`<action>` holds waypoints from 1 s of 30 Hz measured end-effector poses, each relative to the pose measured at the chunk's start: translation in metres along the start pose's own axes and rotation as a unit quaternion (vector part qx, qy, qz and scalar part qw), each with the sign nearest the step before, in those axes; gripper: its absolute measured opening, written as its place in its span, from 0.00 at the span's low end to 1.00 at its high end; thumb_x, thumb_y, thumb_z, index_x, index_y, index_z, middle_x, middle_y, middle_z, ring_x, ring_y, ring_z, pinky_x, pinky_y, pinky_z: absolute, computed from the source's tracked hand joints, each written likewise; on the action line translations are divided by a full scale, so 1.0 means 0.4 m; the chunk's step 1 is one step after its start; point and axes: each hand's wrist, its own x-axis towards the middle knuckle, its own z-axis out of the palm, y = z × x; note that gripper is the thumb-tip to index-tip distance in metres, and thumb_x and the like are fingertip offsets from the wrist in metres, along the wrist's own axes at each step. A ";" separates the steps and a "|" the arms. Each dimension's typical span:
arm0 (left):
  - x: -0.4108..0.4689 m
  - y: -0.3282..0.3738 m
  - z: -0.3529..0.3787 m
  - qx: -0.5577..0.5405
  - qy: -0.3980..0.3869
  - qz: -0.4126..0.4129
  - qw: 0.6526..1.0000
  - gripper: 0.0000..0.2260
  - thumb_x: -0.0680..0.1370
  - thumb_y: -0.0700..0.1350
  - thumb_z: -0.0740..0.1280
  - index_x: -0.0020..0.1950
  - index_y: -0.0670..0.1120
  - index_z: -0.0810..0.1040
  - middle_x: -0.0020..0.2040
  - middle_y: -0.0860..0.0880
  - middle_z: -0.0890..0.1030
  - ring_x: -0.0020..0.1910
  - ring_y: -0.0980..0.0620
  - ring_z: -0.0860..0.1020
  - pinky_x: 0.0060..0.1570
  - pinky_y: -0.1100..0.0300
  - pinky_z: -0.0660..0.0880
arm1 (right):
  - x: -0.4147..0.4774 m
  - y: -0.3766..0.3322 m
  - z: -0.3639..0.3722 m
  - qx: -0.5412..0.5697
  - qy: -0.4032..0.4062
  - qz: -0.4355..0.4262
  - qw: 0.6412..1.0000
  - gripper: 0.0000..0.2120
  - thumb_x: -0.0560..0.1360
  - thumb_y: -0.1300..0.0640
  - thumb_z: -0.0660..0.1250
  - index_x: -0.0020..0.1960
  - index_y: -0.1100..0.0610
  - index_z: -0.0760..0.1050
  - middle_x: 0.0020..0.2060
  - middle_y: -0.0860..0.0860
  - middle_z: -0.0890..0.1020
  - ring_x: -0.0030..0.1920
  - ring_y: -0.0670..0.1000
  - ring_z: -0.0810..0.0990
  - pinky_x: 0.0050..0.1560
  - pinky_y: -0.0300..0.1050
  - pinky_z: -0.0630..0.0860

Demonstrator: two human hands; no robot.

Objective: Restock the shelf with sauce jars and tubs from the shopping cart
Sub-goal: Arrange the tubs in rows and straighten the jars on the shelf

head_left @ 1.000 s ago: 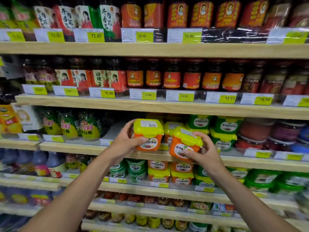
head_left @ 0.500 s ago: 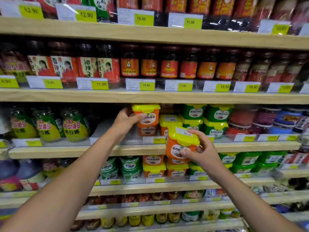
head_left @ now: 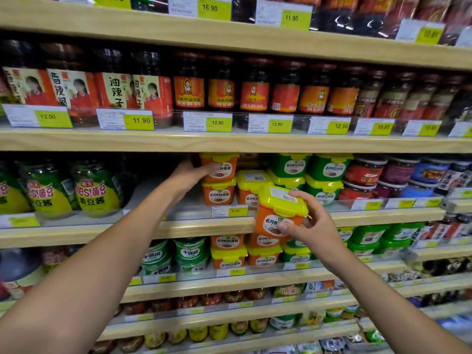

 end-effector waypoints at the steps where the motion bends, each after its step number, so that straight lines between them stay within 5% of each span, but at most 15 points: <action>1: 0.001 -0.006 -0.006 0.021 -0.014 -0.004 1.000 0.39 0.63 0.57 0.83 0.71 0.48 0.74 0.63 0.50 0.82 0.60 0.53 0.82 0.64 0.52 0.77 | 0.000 -0.001 0.001 0.002 0.002 0.000 1.000 0.31 0.62 0.58 0.79 0.63 0.46 0.75 0.62 0.48 0.80 0.56 0.51 0.84 0.47 0.48 0.83; 5: -0.002 -0.024 -0.021 0.076 -0.040 -0.006 0.996 0.28 0.72 0.48 0.79 0.68 0.54 0.71 0.66 0.51 0.80 0.63 0.53 0.79 0.65 0.51 0.76 | -0.003 -0.003 -0.001 0.005 0.009 0.005 1.000 0.31 0.63 0.61 0.79 0.64 0.47 0.75 0.58 0.46 0.82 0.54 0.50 0.85 0.46 0.47 0.83; 17: 0.029 -0.004 -0.025 0.153 -0.042 -0.005 0.987 0.29 0.76 0.47 0.76 0.74 0.46 0.70 0.65 0.54 0.76 0.63 0.54 0.76 0.54 0.67 0.71 | -0.001 -0.017 -0.001 0.009 0.001 0.019 1.000 0.30 0.68 0.68 0.77 0.65 0.50 0.74 0.59 0.48 0.82 0.53 0.50 0.85 0.43 0.43 0.82; 30: 0.044 -0.006 -0.036 0.183 -0.056 0.002 0.982 0.30 0.75 0.48 0.76 0.75 0.47 0.70 0.66 0.52 0.77 0.62 0.55 0.76 0.61 0.61 0.71 | 0.007 -0.017 -0.016 -0.022 0.019 0.020 0.999 0.29 0.68 0.65 0.78 0.64 0.47 0.75 0.59 0.46 0.81 0.52 0.48 0.85 0.41 0.41 0.81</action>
